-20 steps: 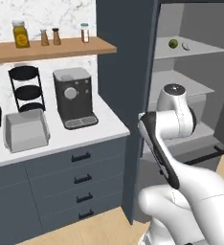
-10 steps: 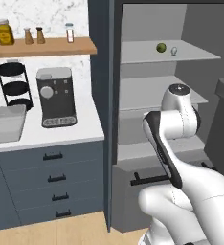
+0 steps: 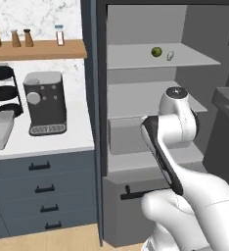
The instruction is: Place one lime and one fish in each tupperware on the nearby counter, to pack two identical lunches.
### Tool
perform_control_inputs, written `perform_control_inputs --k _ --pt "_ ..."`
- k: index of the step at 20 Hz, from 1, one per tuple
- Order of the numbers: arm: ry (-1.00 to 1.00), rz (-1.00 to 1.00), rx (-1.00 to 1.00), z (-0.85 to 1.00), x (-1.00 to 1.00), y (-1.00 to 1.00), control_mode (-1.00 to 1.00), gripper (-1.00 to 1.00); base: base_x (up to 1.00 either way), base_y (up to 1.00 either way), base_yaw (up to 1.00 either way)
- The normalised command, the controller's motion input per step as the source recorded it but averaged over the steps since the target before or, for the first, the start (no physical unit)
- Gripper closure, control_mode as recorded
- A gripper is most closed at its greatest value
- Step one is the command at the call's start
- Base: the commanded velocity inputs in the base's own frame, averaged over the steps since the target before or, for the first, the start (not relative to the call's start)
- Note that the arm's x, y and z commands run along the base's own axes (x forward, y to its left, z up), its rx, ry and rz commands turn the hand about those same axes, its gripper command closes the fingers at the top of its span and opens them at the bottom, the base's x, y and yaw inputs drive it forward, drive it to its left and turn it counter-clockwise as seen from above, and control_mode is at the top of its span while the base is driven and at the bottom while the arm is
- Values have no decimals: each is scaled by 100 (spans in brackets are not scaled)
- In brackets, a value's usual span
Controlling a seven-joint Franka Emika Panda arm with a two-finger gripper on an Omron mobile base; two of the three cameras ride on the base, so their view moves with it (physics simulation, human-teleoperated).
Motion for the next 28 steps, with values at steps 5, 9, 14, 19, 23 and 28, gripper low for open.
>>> perform_control_inputs --k 5,9,14,19,23,28 --pt "0 0 0 0 0 0 100 -100 1 -34 0" --pt "0 0 0 0 0 0 100 -100 62 -7 -1" --pt "0 0 0 0 0 0 100 -100 53 -10 0" --pt "-15 0 -1 78 1 -5 -100 -100 4 0 0" --pt "-39 0 -8 100 -8 0 -100 -100 0 0 0" --pt "-33 0 -4 100 0 -25 -100 -100 0 0 0"
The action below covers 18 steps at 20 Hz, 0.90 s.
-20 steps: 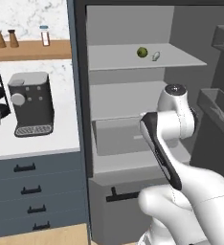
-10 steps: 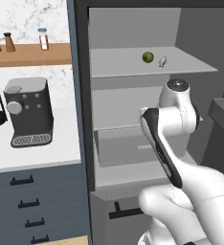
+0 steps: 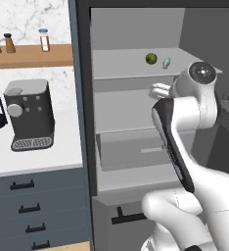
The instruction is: Place one lime and one fish in each tupperware on the nearby counter, to pack two identical lunches.
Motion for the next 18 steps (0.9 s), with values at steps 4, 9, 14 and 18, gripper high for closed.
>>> perform_control_inputs --k 4,9,14,18 --pt "-28 4 -4 100 17 -12 -100 -100 0 0 0" --pt "0 0 -7 100 19 0 -100 -100 0 0 0" --pt "7 3 -7 56 0 0 -100 -100 0 0 0" --pt "20 0 0 -26 90 -13 -100 -100 0 0 0"
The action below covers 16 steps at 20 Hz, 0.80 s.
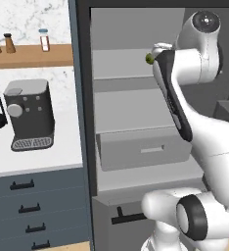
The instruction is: Place one lime and one fish in each tupperware on the nearby counter, to pack two identical lunches.
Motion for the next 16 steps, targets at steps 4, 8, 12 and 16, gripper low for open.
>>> perform_control_inputs --k 4,8,12,16 --pt "13 0 0 -12 100 -17 -100 -100 0 0 0" --pt "2 0 -1 0 100 -9 -100 -100 0 0 0" --pt "0 0 -8 -28 97 -6 -100 -100 0 0 0" --pt "0 0 -12 -46 98 -7 -100 -100 0 0 0"
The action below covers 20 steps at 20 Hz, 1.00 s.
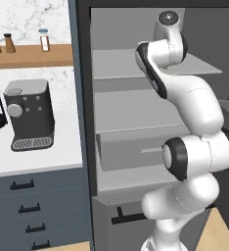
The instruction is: Place one lime and one fish in each tupperware on the nearby counter, to pack two identical lunches.
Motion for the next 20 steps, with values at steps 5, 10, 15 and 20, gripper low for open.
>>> perform_control_inputs --k 5,10,15,20 --pt "1 3 -4 -23 87 -12 -100 -100 0 0 0" --pt "0 5 -2 -14 59 -20 -100 -100 0 0 0" --pt "0 3 0 -7 44 -4 -100 -100 0 0 0" --pt "0 0 -1 -8 49 -7 -100 -100 0 0 0"
